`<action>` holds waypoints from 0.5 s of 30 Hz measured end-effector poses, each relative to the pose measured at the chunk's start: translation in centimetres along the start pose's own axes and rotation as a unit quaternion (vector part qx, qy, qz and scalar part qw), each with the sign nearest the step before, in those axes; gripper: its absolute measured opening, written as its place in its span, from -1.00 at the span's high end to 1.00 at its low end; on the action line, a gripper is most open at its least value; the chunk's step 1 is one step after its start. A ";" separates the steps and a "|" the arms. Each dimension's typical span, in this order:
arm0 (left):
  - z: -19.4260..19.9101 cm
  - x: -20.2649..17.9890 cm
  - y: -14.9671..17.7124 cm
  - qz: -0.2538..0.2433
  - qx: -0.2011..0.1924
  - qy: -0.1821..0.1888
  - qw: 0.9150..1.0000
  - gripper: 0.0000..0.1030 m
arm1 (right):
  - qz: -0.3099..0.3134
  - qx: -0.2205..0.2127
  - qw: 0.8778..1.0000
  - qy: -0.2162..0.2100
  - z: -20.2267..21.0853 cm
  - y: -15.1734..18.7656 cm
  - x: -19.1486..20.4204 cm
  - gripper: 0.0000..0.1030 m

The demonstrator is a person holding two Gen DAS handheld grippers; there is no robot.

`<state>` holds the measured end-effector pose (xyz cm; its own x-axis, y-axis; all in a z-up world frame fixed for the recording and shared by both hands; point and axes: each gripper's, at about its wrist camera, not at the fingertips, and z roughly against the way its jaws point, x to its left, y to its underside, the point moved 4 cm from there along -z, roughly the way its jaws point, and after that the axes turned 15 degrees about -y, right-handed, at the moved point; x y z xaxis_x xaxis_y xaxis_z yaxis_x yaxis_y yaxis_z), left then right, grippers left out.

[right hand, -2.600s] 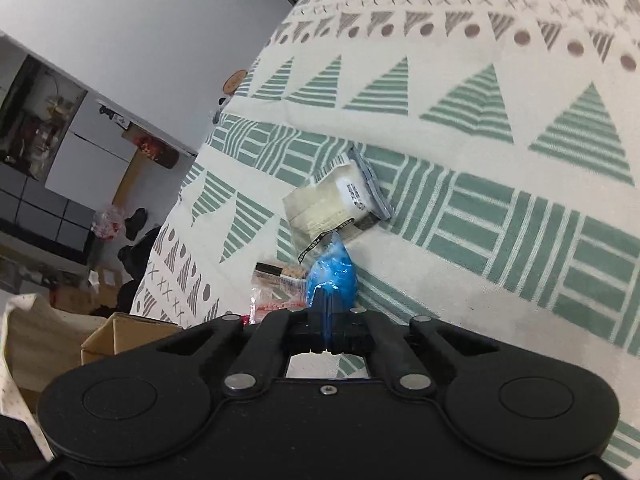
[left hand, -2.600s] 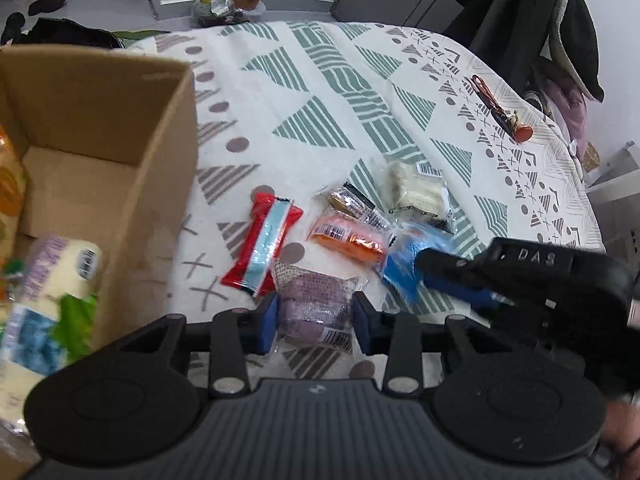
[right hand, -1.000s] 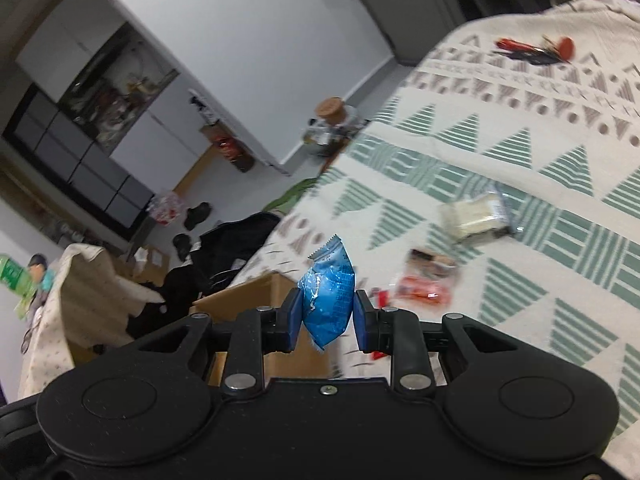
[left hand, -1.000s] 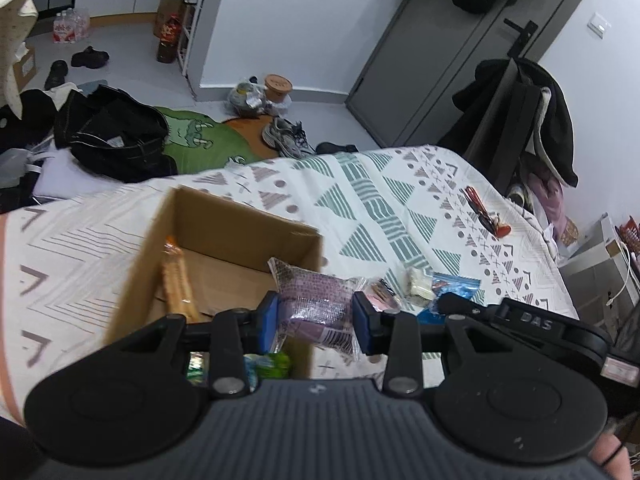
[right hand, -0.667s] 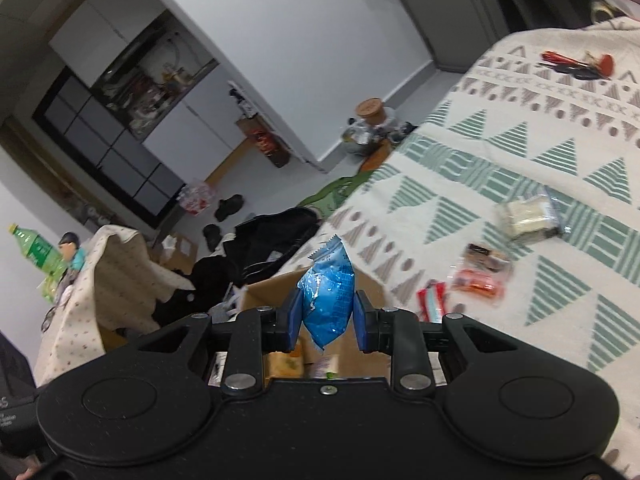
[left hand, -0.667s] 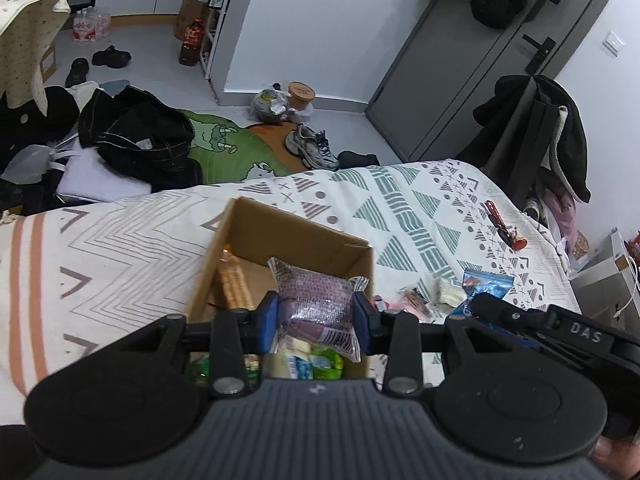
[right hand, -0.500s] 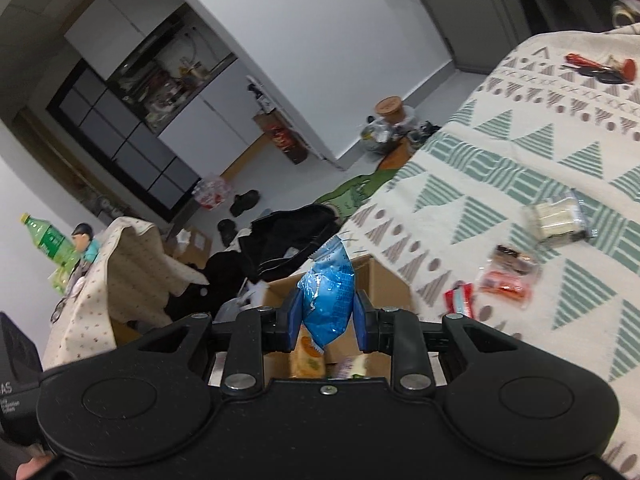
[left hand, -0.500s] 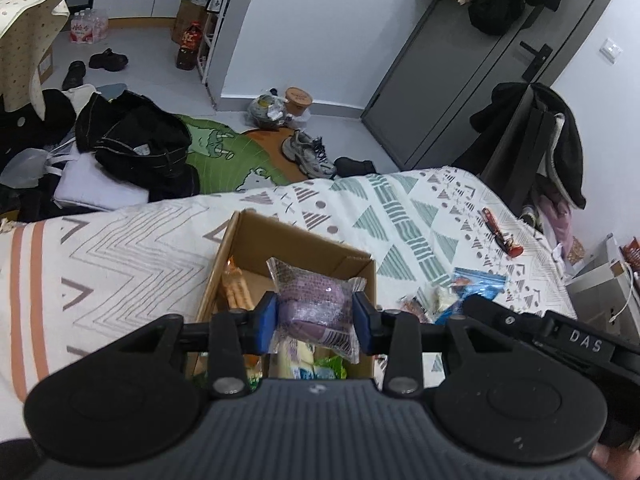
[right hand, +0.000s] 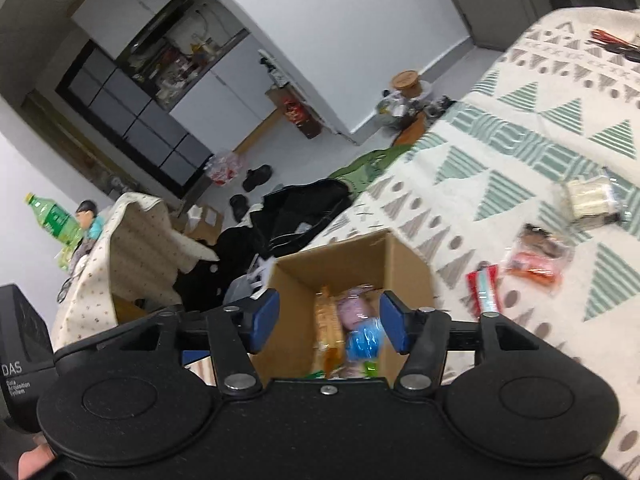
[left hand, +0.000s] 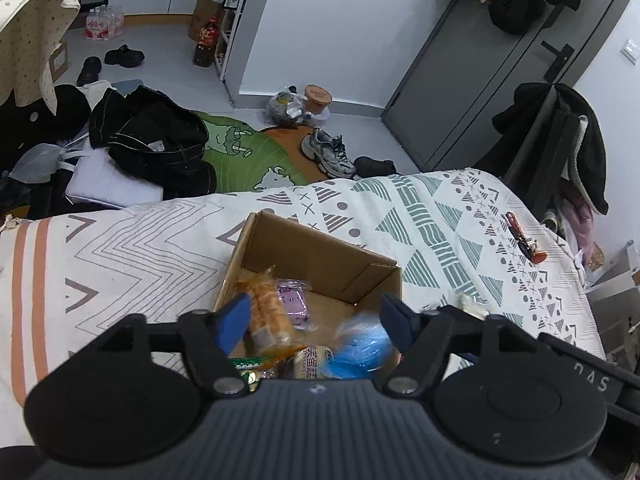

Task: Organize snacks
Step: 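Carry both packets over the cardboard box and open both tools to drop them, then move both open tools back to the remaining snacks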

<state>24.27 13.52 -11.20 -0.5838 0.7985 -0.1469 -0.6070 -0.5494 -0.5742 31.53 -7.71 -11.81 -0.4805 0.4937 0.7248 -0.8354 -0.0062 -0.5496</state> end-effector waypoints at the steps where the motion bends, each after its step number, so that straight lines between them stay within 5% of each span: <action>1: -0.2 -0.2 0.1 -0.001 0.001 -0.002 1.000 -0.47 | -0.005 -0.001 1.000 0.010 0.3 -0.2 -0.5 -0.17; 15: -2.1 -7.1 1.5 -0.052 0.022 0.019 0.998 -0.55 | -0.076 -0.043 0.993 0.078 6.8 -3.0 -7.9 -0.37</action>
<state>28.68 7.54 -12.72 -0.4952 0.8605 -0.1196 -0.6868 -0.4721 -0.5527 36.00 -17.54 -13.05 -0.2984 0.6114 0.7329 -0.8661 0.1492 -0.4771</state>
